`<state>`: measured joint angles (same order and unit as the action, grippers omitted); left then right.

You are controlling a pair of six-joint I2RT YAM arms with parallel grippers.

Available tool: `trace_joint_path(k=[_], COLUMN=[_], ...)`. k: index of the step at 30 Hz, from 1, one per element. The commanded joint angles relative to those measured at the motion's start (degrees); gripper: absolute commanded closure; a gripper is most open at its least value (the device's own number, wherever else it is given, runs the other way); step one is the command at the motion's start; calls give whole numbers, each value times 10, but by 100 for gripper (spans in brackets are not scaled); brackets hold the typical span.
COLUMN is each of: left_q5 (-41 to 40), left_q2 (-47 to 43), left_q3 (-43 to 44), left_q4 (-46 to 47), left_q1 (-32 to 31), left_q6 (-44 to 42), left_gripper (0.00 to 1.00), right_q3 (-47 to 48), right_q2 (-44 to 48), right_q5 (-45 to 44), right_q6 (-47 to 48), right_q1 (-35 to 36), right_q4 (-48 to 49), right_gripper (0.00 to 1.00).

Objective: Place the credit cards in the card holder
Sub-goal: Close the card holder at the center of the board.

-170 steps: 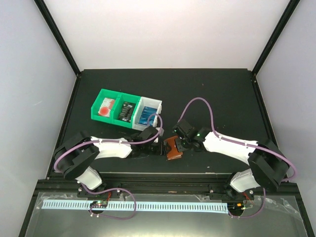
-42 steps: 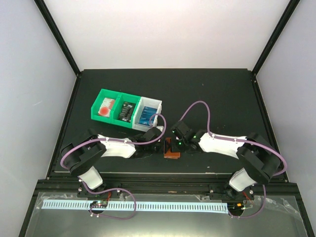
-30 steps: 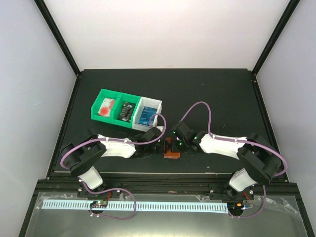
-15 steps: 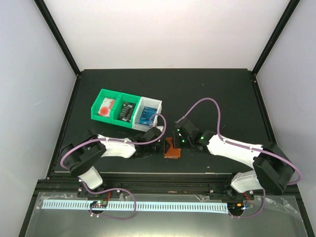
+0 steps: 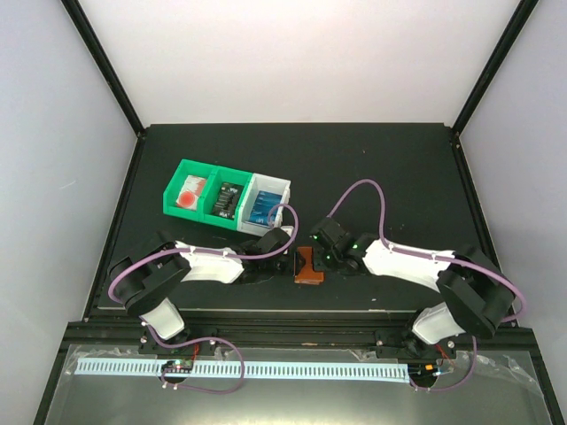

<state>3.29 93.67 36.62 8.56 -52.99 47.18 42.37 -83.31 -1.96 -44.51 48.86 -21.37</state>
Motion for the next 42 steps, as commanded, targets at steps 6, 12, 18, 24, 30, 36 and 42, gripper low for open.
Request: trace_joint_path(k=[6,12,18,24,30,36,42], left_q5=[23,23,24,25,25,25,25], left_q2=[19,20,20,22,23,24,23], left_q3=[-22,-22,-22,-22,-23,-23,-23], left_q4=[-92,-92,-92,-91,-90,-90,-89], left_q1=[-3,-3,-3,-3,-3,-3,-3], left_q6=[0,-1,0,0,-1,-1,-1], left_gripper=[64,64,64,64,64,64,64], right_q3=[10,11,14,25,39,55,44], right_q2=[-27,-35,-47,-49,-45,-56,-68], right_q5=[14,15,18,13,8,9,19], right_q6=[1,2,5,7,11,23,24], right_q1=[0,0,0,0,1,0,0], right_q4=[21,19,10,-1,-14,-24,-31], right_gripper=[88,88,87,87,86,87,89])
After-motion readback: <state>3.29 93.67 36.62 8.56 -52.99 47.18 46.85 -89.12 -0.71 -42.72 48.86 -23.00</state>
